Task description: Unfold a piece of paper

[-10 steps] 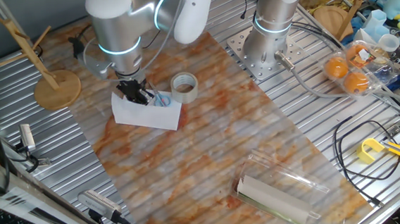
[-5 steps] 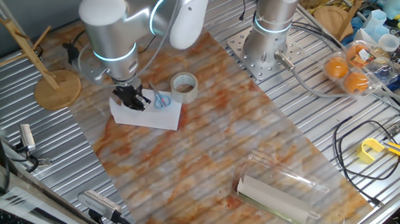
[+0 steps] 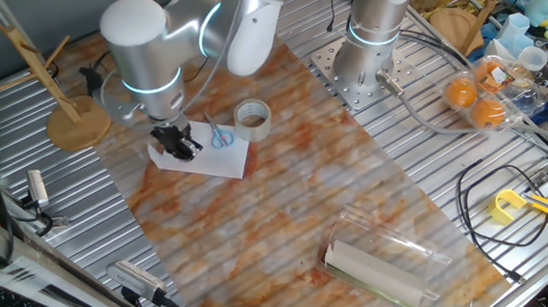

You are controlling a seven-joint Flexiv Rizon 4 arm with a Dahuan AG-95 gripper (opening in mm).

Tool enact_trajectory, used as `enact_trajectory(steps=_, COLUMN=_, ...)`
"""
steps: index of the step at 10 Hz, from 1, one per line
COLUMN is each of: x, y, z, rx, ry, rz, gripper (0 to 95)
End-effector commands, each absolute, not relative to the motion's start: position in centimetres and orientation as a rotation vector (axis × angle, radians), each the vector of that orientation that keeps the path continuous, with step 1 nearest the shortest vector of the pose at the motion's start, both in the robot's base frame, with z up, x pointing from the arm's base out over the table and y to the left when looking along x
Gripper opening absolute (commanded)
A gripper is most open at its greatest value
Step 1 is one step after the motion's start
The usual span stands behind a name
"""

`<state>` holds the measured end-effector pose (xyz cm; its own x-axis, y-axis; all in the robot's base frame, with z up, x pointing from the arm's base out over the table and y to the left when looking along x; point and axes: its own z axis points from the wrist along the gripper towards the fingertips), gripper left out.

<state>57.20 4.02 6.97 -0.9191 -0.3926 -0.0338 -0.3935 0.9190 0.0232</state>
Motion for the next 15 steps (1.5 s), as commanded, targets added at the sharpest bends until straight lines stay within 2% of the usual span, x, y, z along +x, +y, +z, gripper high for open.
enact_trajectory(steps=1, x=57.4, y=4.3, z=6.8, rx=-0.617, ry=3.054, rz=0.044, gripper=0.0)
enact_trajectory(steps=15, x=59.1, y=6.8, z=5.3, rx=-0.595, ry=3.061, rz=0.050, gripper=0.0)
